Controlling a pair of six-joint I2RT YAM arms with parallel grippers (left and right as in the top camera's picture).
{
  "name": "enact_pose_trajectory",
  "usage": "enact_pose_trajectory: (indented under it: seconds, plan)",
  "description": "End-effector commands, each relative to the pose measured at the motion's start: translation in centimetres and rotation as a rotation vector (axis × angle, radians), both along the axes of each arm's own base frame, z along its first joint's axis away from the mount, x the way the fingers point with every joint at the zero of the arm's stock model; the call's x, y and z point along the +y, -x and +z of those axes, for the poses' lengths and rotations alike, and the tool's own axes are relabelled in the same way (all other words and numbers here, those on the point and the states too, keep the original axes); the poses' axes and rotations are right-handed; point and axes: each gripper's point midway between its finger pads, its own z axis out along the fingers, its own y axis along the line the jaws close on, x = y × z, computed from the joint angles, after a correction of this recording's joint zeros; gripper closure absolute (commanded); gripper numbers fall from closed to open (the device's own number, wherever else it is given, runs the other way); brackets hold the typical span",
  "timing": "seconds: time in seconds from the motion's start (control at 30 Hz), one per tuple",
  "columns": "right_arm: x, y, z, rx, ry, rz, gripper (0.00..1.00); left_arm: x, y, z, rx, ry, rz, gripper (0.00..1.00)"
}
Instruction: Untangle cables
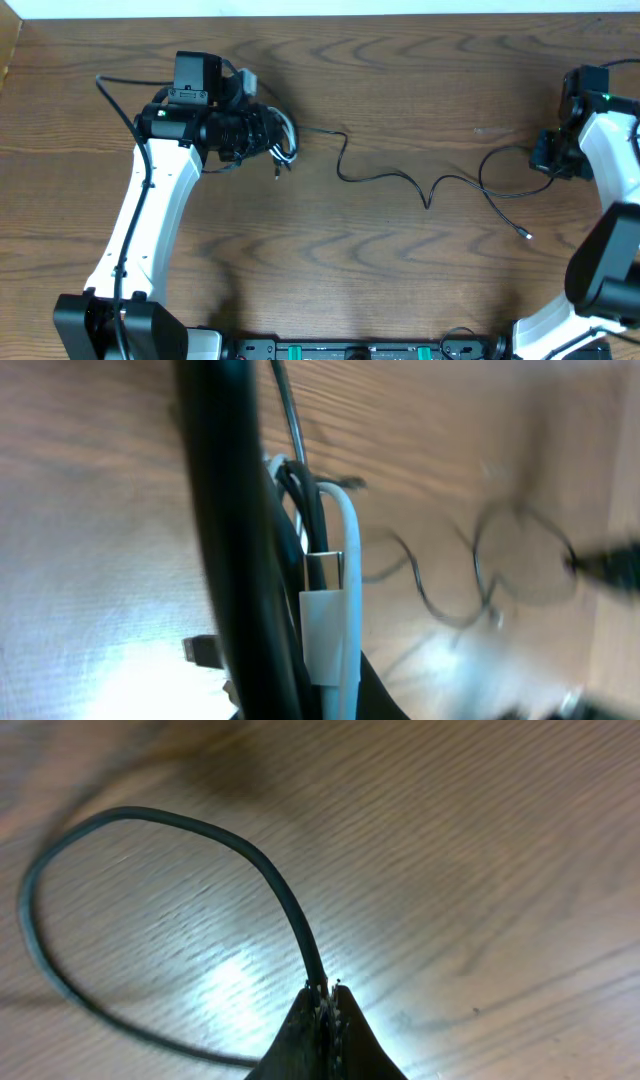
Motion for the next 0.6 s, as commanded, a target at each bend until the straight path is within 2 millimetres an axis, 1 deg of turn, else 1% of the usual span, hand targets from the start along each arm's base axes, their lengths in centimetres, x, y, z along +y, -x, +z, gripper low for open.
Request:
enact_pose_trajectory:
  seconds: [0.0,0.07,0.1,0.17,0.2,0.23,0.3,0.33,0.43,0.47,0.53,0.57]
  plan:
    - [0.2,-0.3,-1.8,0.02,-0.038,-0.023,0.99,-3.1,1.7,2.7,-0.232,0.084,-0.387,0.92]
    - [0.2,-0.4,-2.6,0.035,-0.042,-0.023,0.99,-3.5,2.4,3.0,-0.273,0.102,-0.465,0.92]
    - [0.2,-0.5,-3.3,0.044,-0.045,-0.023,0.99,-3.8,2.9,2.9,-0.312,0.107,-0.53,0.93]
    - [0.3,-0.6,-3.7,0.047,-0.052,-0.023,0.95,-3.9,3.1,2.7,-0.331,0.103,-0.56,0.92]
    - [0.4,-0.8,-3.9,0.044,-0.057,-0.021,0.88,-3.9,3.2,2.5,-0.337,0.099,-0.57,0.92]
    - [0.4,-0.9,-4.0,0.04,-0.061,-0.02,0.79,-3.9,3.3,2.4,-0.343,0.096,-0.58,0.92]
    - [0.4,-1.0,-3.9,0.035,-0.061,-0.011,0.56,-3.9,3.4,2.1,-0.35,0.092,-0.594,0.92]
    - [0.4,-1.2,-3.8,0.03,-0.059,-0.009,0.48,-3.9,3.4,2.1,-0.359,0.091,-0.606,0.92]
    - [0.3,-1.8,-2.8,0.021,-0.055,0.018,0.31,-3.9,3.5,2.0,-0.379,0.083,-0.627,0.92]
    - [0.3,-2.1,-2.1,0.018,-0.054,0.028,0.28,-3.9,3.5,2.0,-0.387,0.079,-0.636,0.92]
    - [0.2,-2.9,-0.4,0.007,-0.054,0.037,0.28,-3.9,3.5,2.0,-0.407,0.07,-0.659,0.92]
    - [0.4,-3.4,0.9,-0.006,-0.061,0.041,0.27,-3.9,3.5,2.0,-0.417,0.065,-0.669,0.92]
